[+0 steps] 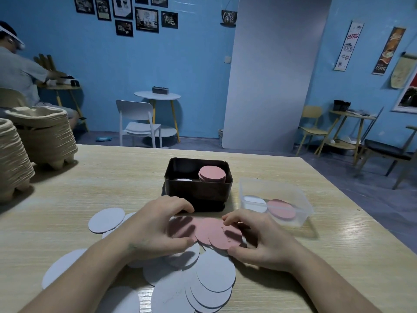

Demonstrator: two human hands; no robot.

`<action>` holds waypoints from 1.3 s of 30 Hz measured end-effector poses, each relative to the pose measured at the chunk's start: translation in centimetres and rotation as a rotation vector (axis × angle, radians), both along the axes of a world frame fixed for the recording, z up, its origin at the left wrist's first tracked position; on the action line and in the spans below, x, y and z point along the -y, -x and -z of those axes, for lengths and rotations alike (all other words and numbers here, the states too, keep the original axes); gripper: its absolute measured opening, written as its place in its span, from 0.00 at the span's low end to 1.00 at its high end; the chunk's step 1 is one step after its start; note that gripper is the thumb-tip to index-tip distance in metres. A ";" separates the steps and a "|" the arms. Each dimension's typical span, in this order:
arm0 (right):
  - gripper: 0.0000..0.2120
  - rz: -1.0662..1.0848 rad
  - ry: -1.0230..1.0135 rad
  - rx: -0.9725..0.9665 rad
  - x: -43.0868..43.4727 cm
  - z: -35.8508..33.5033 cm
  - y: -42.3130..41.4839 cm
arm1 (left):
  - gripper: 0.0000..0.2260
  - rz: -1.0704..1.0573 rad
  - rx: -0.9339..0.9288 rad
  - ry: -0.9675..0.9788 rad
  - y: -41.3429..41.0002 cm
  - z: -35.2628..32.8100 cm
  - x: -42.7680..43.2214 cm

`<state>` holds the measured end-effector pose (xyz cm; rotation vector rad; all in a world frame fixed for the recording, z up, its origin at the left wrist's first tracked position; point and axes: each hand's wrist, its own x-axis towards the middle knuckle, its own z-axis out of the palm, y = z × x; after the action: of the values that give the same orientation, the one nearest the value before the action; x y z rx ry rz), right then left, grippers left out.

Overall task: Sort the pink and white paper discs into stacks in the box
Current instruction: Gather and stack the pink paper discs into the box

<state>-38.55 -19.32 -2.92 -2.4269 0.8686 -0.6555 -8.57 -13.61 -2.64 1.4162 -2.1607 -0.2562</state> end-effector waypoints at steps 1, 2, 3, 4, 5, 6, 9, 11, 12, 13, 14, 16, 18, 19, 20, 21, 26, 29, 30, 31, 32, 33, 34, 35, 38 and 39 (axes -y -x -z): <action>0.20 -0.004 -0.002 0.003 0.0 0.1 -0.1 | 0.24 0.005 0.002 0.005 0.5 0.1 0.0; 0.20 -0.009 -0.003 0.008 0.0 0.1 -0.1 | 0.25 0.011 0.012 0.007 1.0 0.2 0.1; 0.20 -0.013 -0.006 0.015 0.0 0.1 -0.2 | 0.26 0.015 0.028 0.005 1.5 0.3 0.3; 0.20 -0.016 -0.008 0.020 0.0 0.1 -0.3 | 0.27 0.019 0.042 0.000 1.9 0.5 0.5; 0.20 -0.020 -0.008 0.024 0.0 0.1 -0.4 | 0.28 0.024 0.047 -0.004 2.2 0.6 0.6; 0.20 -0.023 -0.008 0.028 0.0 0.1 -0.4 | 0.28 0.029 0.040 -0.012 2.4 0.7 0.8; 0.19 -0.024 -0.004 0.038 0.0 0.2 -0.5 | 0.29 0.035 -0.034 -0.042 2.6 0.9 1.1; 0.19 -0.015 -0.004 0.057 0.1 0.3 -0.5 | 0.30 0.029 -0.083 -0.050 2.3 1.1 0.9; 0.19 -0.012 -0.007 0.075 0.1 0.3 -0.4 | 0.29 0.024 -0.100 -0.052 2.1 1.0 0.7; 0.19 -0.009 -0.011 0.090 0.2 0.3 -0.3 | 0.28 0.015 -0.114 -0.053 1.7 1.0 0.6; 0.19 -0.005 -0.014 0.098 0.2 0.4 -0.2 | 0.27 0.005 -0.128 -0.052 1.4 0.8 0.4; 0.19 0.003 -0.010 0.096 0.1 0.3 -0.2 | 0.22 -0.017 -0.159 -0.023 1.0 0.5 0.2; 0.18 0.004 0.002 0.087 0.1 0.3 -0.2 | 0.18 -0.032 -0.176 0.026 0.9 0.3 0.1; 0.18 0.004 0.000 0.088 0.0 0.3 -0.2 | 0.17 -0.035 -0.176 0.042 0.9 0.2 0.1; 0.17 0.003 -0.004 0.092 0.0 0.2 -0.2 | 0.16 -0.035 -0.177 0.053 1.1 0.2 0.1; 0.17 0.002 -0.006 0.094 0.0 0.2 -0.2 | 0.15 -0.034 -0.184 0.065 1.2 0.2 0.1; 0.18 -0.029 -0.055 0.109 -0.1 0.4 -0.8 | 0.16 0.009 -0.238 0.078 2.2 0.5 0.1; 0.20 -0.030 -0.034 0.129 0.1 0.5 -1.0 | 0.19 0.045 -0.249 0.051 2.5 0.7 0.2; 0.21 -0.027 -0.025 0.134 0.1 0.5 -1.1 | 0.19 0.049 -0.258 0.044 2.5 0.8 0.2; 0.21 -0.024 -0.023 0.141 0.1 0.5 -1.2 | 0.20 0.051 -0.268 0.039 2.5 0.8 0.2; 0.20 -0.024 -0.028 0.150 0.1 0.5 -1.3 | 0.21 0.051 -0.277 0.036 2.5 0.8 0.2; 0.20 -0.023 -0.031 0.156 0.2 0.5 -1.4 | 0.21 0.052 -0.282 0.035 2.5 0.9 0.2; 0.20 -0.020 -0.030 0.156 0.1 0.4 -1.5 | 0.22 0.054 -0.283 0.035 2.6 0.9 0.2; 0.20 -0.018 -0.031 0.157 0.1 0.4 -1.6 | 0.22 0.057 -0.284 0.038 2.7 0.9 0.2; 0.20 -0.022 -0.058 0.178 0.0 0.4 -1.8 | 0.22 0.062 -0.292 0.049 3.1 0.9 0.1; 0.20 -0.025 -0.068 0.189 -0.1 0.3 -1.8 | 0.23 0.062 -0.295 0.047 3.1 0.9 0.1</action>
<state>-36.72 -19.22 -3.24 -2.2685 0.7694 -0.8171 -11.69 -13.71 -3.52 1.2030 -1.9564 -0.4078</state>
